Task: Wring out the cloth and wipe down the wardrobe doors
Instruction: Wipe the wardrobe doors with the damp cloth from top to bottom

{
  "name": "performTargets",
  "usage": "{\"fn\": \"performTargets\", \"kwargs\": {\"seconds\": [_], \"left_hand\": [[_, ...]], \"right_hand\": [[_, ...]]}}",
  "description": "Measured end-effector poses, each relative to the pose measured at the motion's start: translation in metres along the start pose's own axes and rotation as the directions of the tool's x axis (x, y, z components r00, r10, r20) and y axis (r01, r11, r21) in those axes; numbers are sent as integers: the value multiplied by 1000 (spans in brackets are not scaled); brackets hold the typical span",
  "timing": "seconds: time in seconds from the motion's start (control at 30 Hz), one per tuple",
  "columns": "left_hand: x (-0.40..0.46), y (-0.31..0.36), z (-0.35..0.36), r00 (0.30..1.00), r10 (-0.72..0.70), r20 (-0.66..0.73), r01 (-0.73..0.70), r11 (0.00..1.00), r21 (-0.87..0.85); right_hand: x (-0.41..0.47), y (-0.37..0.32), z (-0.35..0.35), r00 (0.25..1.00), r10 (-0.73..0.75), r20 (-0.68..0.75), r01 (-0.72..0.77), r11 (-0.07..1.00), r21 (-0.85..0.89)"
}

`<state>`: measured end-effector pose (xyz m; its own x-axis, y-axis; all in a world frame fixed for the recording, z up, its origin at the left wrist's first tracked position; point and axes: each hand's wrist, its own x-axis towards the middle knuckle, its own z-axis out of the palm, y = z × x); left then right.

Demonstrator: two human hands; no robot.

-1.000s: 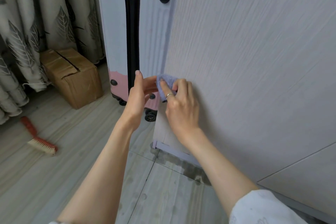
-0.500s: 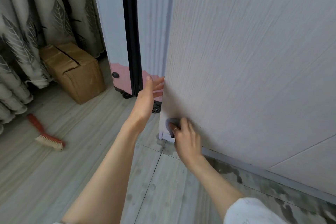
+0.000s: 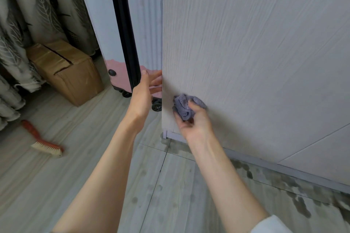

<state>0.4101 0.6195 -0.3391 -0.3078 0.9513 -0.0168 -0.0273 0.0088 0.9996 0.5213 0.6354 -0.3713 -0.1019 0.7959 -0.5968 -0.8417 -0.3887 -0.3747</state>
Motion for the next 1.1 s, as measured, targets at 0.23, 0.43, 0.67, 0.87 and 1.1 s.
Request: {"fn": "performTargets", "kwargs": {"seconds": [0.23,0.43,0.67,0.87,1.1], "left_hand": [[-1,-2,1,1000,2,-3,-2,1000,-10],[1,-5,6,998,21,-57,-22,1000,-21],[-1,-7,13,997,10,-72,-14,998,-63],[-5,-11,18,997,33,-64,-35,999,-30],[-5,-10,29,985,73,-157,-83,995,-55]], "right_hand": [[39,16,-53,967,29,-252,-106,948,-299],[33,-12,-54,973,-51,-226,-9,966,-258],[41,-35,-75,973,-9,-232,-64,950,-307],[60,-30,-101,942,-61,-329,-75,920,-386],[-3,-86,-69,991,-113,-78,90,964,-250]]}}
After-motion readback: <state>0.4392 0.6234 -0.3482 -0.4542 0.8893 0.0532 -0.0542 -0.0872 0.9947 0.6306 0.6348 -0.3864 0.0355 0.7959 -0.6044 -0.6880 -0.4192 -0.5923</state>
